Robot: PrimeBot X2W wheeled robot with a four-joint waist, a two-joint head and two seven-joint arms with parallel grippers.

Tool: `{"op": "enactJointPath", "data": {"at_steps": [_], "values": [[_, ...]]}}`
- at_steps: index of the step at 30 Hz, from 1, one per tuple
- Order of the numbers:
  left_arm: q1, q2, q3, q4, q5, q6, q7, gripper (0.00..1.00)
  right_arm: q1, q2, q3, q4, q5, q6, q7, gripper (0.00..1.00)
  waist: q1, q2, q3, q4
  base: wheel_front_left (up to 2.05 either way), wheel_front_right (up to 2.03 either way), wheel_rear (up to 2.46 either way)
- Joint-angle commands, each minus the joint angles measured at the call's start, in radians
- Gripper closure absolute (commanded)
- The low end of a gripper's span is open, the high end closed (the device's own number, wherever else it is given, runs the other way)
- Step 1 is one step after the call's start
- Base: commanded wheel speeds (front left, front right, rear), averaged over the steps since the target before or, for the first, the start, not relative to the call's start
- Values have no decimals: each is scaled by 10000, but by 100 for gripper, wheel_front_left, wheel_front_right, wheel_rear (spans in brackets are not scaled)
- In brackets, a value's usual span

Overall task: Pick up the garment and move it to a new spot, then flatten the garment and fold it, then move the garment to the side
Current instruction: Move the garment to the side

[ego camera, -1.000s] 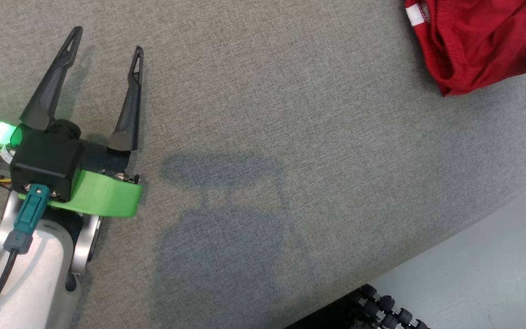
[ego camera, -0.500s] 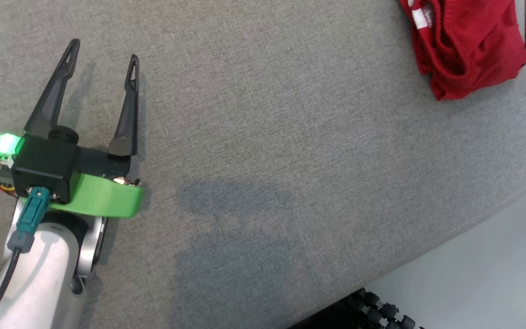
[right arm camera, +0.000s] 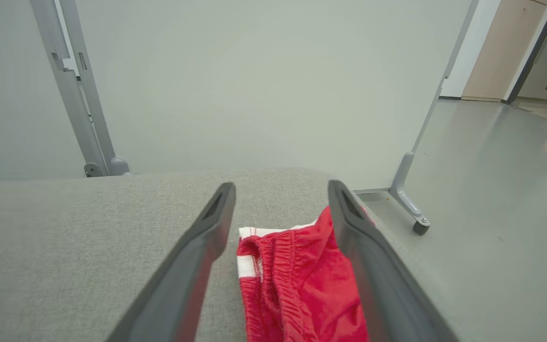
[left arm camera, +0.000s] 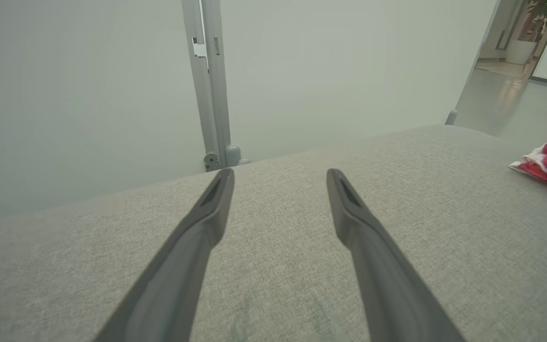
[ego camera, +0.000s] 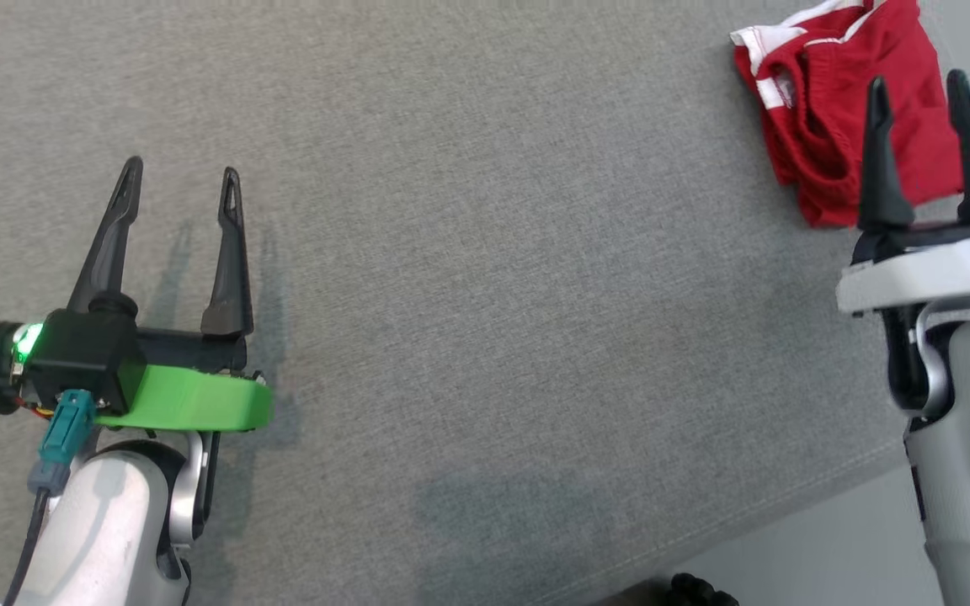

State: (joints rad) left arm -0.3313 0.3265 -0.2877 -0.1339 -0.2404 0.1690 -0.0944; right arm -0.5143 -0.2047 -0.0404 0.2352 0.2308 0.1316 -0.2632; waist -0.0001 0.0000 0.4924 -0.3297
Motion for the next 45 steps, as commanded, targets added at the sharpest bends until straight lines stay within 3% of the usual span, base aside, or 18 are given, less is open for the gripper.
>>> {"op": "enactJointPath", "data": {"at_steps": [1, 7, 20, 45], "values": [[235, -71, 86, 118, -93, 100, -144, 0, 438, 174, -13, -270, -87, -17, -46, 0, 1, 0, -694, 677, 0, 0, 0], [784, -273, 269, 458, -449, 317, -547, 0, 1458, 585, 211, -906, -184, -17, -14, 0, 1, 0, -1391, 1383, 0, 0, 0], [1888, -448, 370, 955, -847, 519, -960, 0, 2770, 788, 761, -1385, -179, -16, 642, 0, 1, 0, -2727, 2649, 0, 0, 0], [3436, -337, 193, 1166, -1243, 759, -618, 0, 5137, 966, 429, -2415, -351, -16, 1706, 0, 1, 0, -4807, 2843, 0, 0, 0]]}}
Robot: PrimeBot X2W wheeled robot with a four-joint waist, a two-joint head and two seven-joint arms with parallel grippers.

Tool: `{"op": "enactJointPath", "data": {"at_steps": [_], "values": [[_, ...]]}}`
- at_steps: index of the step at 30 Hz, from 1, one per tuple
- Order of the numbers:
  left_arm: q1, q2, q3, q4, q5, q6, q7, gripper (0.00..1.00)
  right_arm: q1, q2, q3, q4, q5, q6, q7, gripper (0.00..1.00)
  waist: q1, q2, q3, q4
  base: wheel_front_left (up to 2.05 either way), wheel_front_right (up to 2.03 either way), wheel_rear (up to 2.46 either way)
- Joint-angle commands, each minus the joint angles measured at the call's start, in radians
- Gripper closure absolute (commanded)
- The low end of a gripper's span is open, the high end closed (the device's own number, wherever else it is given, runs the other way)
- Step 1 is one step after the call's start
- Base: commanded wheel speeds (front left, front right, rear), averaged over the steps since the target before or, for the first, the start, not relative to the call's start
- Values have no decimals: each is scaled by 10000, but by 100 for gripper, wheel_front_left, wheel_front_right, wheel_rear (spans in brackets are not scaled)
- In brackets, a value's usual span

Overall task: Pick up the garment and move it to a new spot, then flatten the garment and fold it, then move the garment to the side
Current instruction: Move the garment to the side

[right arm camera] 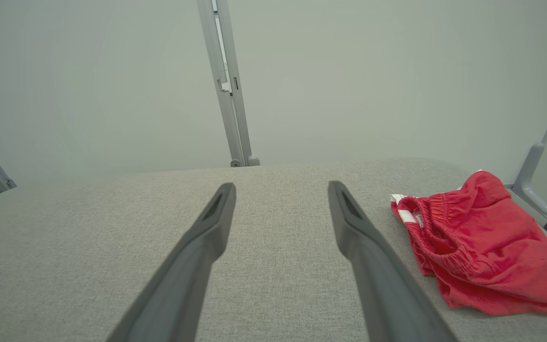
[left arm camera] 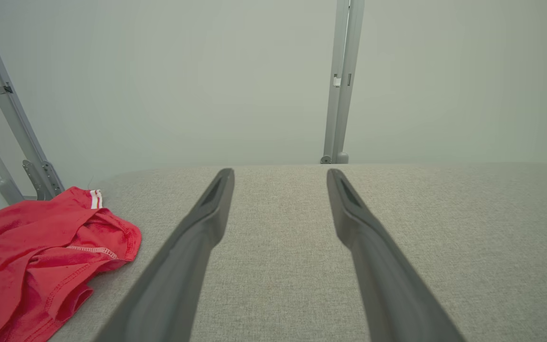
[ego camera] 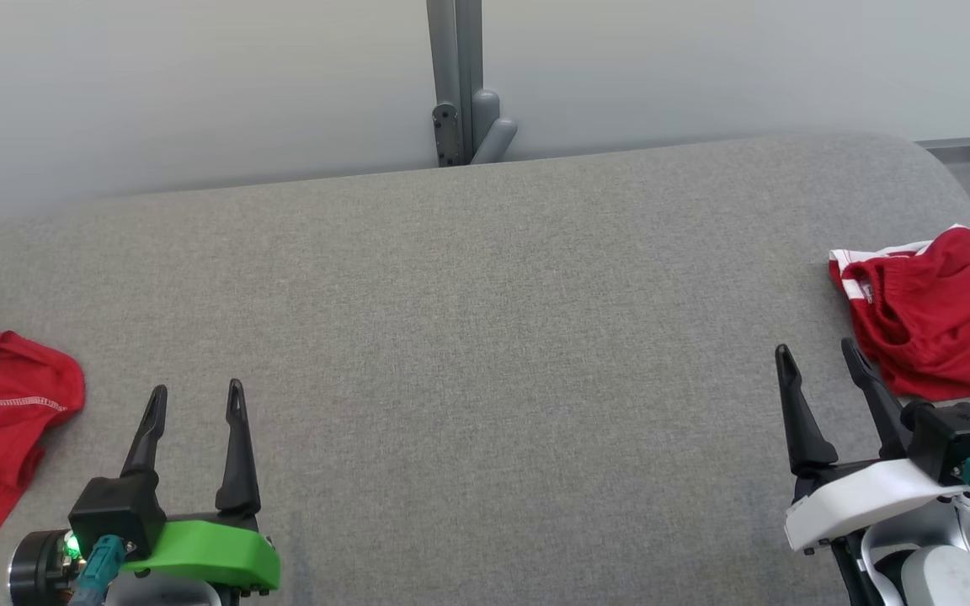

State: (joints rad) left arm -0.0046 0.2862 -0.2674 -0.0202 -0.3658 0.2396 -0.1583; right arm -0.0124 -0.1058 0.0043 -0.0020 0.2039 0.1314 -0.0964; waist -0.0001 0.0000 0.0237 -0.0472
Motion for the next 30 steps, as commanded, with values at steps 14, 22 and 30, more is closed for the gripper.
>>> {"op": "enactJointPath", "data": {"at_steps": [14, 22, 30], "values": [[219, 175, -135, -1, -53, 71, 160, 0, 428, -49, -38, -345, -97, -14, 271, 0, 1, 0, -352, 68, 0, 0, 0], [164, 194, -199, -21, -75, 86, 195, 0, 364, -45, -83, -339, -178, -14, 240, 0, 1, 0, -339, 63, 0, 0, 0], [100, 233, -246, -51, -105, 120, 212, 0, 319, -12, -89, -290, -144, -14, 206, 0, 1, 0, -295, 68, 0, 0, 0]]}}
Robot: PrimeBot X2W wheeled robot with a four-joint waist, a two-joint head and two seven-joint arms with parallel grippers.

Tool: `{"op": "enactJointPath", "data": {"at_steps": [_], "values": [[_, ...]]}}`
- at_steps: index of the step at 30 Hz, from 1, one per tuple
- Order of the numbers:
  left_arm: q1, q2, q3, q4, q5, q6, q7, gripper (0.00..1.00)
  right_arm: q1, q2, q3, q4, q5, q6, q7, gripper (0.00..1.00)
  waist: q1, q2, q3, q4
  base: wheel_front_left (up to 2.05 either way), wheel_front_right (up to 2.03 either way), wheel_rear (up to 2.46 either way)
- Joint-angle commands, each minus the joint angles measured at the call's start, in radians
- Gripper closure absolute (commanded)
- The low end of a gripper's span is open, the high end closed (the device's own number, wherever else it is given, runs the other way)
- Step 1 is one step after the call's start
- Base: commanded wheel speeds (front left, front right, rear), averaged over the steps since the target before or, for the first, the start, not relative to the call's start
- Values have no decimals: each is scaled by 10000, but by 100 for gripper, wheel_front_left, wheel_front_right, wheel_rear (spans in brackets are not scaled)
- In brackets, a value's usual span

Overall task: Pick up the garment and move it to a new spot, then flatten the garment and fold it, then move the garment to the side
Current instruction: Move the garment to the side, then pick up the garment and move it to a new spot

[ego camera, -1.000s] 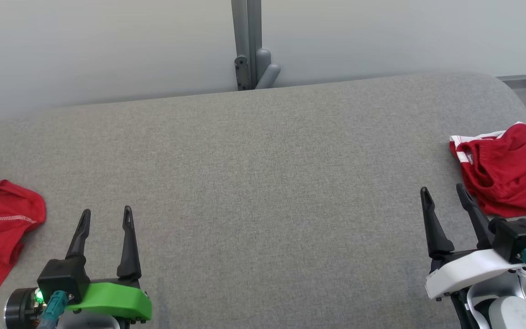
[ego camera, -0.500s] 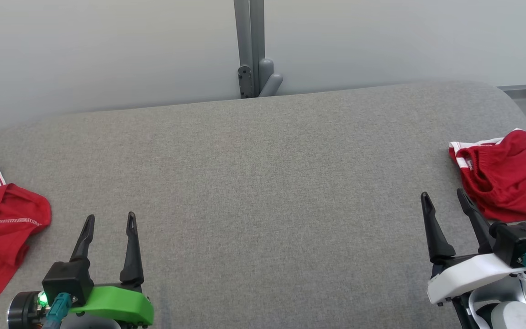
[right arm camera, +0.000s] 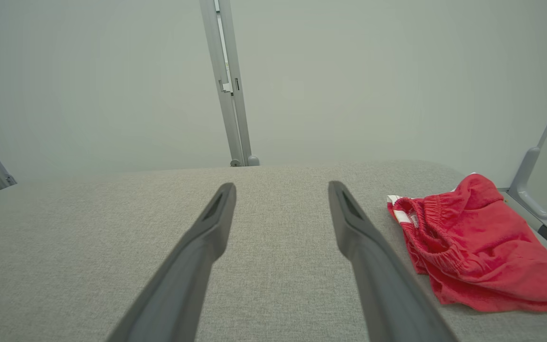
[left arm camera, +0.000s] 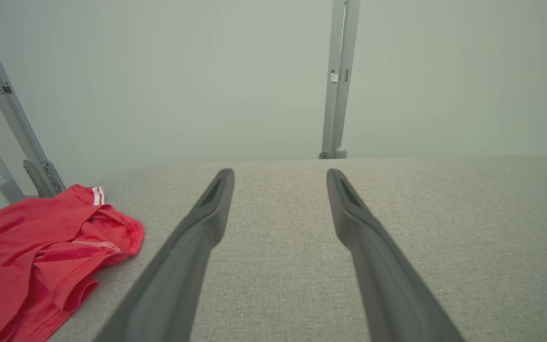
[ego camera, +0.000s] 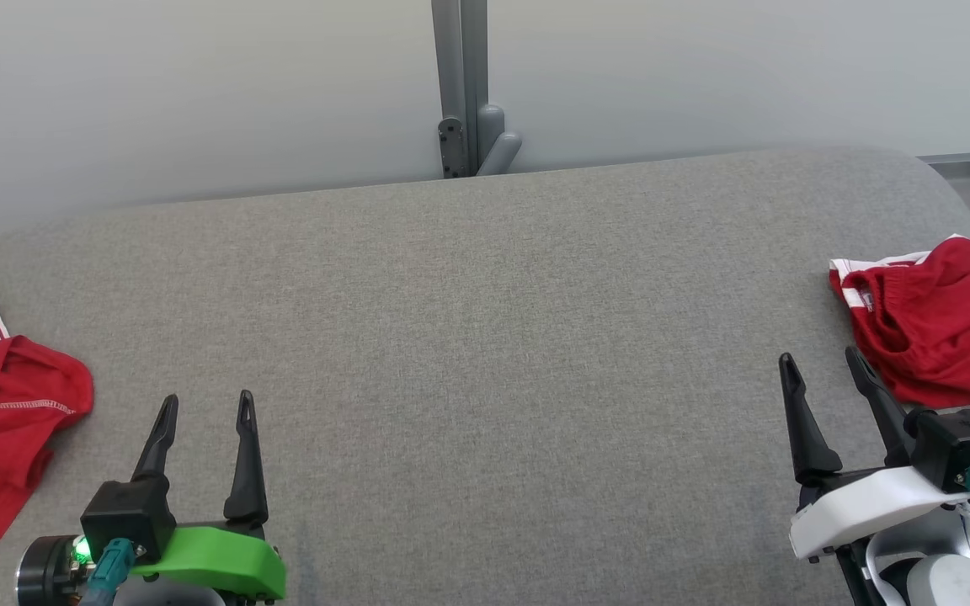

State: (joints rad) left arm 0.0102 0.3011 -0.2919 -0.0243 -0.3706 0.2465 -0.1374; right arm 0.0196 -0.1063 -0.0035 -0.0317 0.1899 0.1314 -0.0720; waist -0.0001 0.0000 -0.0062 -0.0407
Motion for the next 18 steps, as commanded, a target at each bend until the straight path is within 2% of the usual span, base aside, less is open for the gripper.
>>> {"op": "enactJointPath", "data": {"at_steps": [1, 13, 18], "values": [[-60, 86, -5, -11, -60, 57, 3, 0, 5, -2, -10, 13, -5, -14, -37, 0, 1, 0, 7, 10, 0, 0, 0], [-201, 70, -50, 63, -111, 87, -56, 0, 19, -17, -51, -30, -10, -14, -12, 0, 1, 0, 55, 166, 0, 0, 0], [-318, -8, -78, 86, -168, 46, -140, 0, 138, 5, -18, -111, -35, -14, -34, 0, 1, 0, 44, 522, 0, 0, 0]]}}
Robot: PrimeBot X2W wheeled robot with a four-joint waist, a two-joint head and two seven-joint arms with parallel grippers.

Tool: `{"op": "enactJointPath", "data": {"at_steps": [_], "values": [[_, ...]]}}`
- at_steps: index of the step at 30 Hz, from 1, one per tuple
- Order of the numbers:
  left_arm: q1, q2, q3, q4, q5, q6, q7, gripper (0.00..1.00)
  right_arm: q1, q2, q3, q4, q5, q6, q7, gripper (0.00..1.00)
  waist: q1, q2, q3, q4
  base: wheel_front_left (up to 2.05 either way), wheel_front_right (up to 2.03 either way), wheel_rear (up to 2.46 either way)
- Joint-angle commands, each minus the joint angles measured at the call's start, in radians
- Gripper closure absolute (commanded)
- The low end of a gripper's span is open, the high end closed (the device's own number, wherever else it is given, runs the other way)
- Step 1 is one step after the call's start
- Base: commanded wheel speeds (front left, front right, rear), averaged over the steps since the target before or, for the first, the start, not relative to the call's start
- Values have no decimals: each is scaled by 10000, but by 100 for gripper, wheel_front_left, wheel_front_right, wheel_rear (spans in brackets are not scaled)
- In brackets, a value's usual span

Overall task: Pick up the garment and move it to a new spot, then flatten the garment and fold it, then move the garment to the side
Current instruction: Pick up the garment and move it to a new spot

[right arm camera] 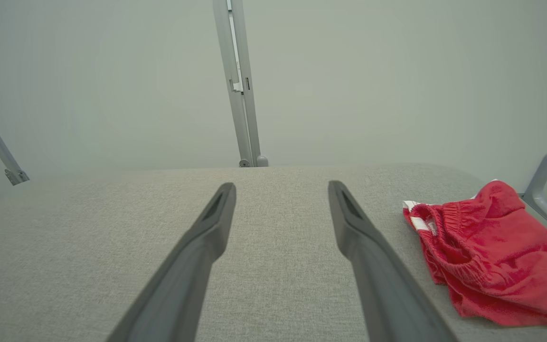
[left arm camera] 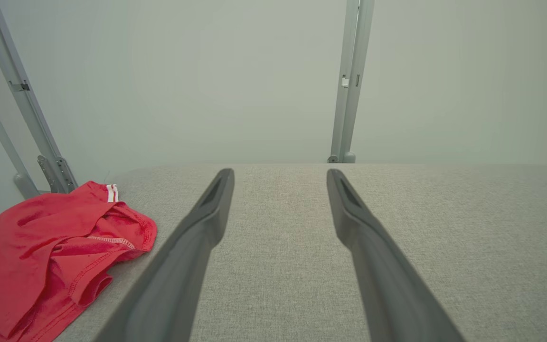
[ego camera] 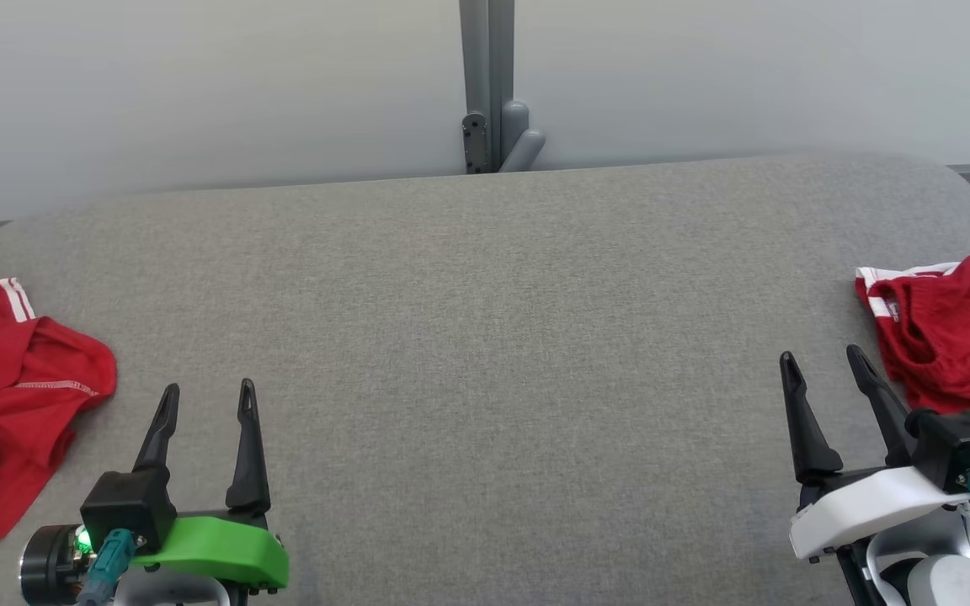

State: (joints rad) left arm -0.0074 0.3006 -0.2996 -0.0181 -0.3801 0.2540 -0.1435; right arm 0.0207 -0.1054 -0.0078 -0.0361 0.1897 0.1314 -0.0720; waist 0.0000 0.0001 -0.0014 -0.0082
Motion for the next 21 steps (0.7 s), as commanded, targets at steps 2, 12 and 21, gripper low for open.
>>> {"op": "enactJointPath", "data": {"at_steps": [2, 12, 21], "values": [[-209, -8, 3, 49, -73, -28, -109, 0, 185, -68, 135, -124, -46, -14, -18, 0, 0, -1, 13, 467, 0, 0, 0], [-297, -81, 52, 75, -143, 91, -297, 0, 88, -130, 257, -289, 67, -14, -8, 0, 0, -1, 22, 2333, 0, 0, 0], [-197, -27, 111, 91, -234, 127, -353, 0, 101, -2, 379, -327, 159, -14, -8, 0, 0, -1, -106, 3656, 0, 0, 0]]}}
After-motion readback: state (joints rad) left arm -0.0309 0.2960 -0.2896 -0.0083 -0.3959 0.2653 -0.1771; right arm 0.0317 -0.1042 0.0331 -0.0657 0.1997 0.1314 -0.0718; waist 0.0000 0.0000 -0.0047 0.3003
